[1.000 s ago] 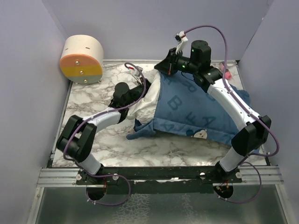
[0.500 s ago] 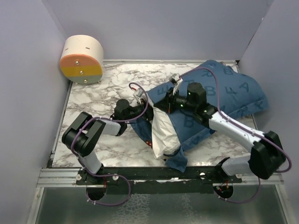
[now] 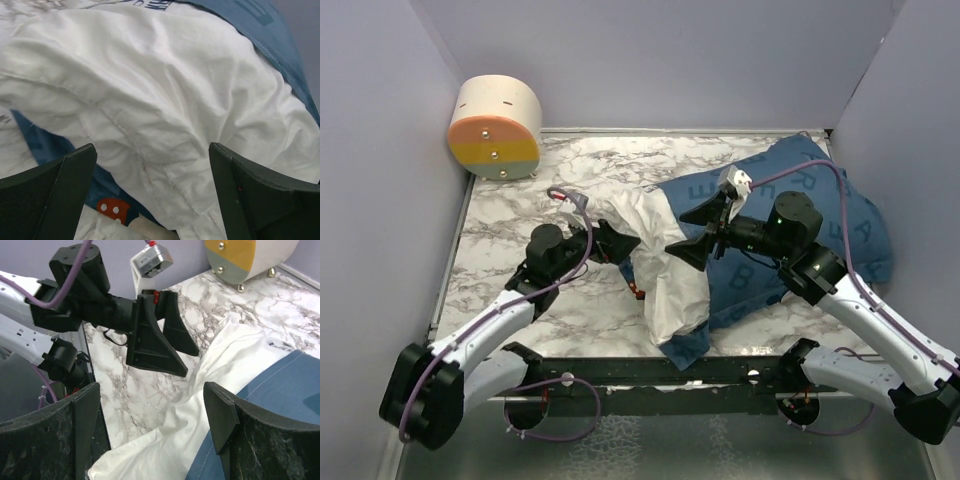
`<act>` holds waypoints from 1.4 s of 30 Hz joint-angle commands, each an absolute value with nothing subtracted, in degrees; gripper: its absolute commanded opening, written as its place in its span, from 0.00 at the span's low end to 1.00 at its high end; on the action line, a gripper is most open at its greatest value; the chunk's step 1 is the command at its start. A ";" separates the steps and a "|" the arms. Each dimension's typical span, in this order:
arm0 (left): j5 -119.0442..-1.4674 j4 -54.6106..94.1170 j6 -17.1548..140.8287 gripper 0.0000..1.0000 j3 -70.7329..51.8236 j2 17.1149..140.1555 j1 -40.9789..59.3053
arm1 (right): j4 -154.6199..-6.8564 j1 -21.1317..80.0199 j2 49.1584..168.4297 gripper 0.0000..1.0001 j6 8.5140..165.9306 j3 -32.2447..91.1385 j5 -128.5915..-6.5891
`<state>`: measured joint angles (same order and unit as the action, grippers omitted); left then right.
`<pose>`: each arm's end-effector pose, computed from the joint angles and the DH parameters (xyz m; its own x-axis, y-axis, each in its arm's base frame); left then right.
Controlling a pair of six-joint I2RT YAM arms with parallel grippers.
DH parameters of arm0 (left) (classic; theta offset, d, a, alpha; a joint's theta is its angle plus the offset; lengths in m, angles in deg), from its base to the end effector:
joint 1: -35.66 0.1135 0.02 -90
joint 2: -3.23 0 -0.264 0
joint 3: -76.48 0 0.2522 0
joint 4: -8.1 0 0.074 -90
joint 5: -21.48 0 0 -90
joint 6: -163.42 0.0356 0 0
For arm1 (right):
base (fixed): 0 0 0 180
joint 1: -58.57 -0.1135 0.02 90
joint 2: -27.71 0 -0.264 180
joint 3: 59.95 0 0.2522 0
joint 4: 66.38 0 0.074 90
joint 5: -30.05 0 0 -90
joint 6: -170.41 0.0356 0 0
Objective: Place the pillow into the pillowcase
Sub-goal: Stuff the pillow into the pillowcase.
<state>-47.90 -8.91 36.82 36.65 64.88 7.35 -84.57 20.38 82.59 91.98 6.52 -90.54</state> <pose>0.2016 -0.1228 0.2431 -0.5081 -0.3601 -0.7824 0.5604 0.5516 -0.6178 0.1610 0.1497 0.3681 -0.2749 0.0034 -0.9615 -0.8925 0.3709 0.2565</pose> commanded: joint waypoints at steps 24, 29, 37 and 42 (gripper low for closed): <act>-42.95 -8.10 23.76 0.99 29.16 65.93 7.11 | -113.56 19.35 107.71 0.61 85.33 33.60 -59.38; -44.42 -11.47 24.83 0.99 26.98 74.89 2.68 | -117.44 18.73 109.47 0.62 84.68 32.81 -56.15; -44.86 -18.93 23.66 0.50 25.56 88.09 1.30 | -118.18 18.19 106.32 0.03 83.98 29.13 -52.49; -42.06 -23.81 25.23 0.16 20.68 93.18 -1.54 | -107.38 18.19 103.58 0.01 87.66 26.24 -72.25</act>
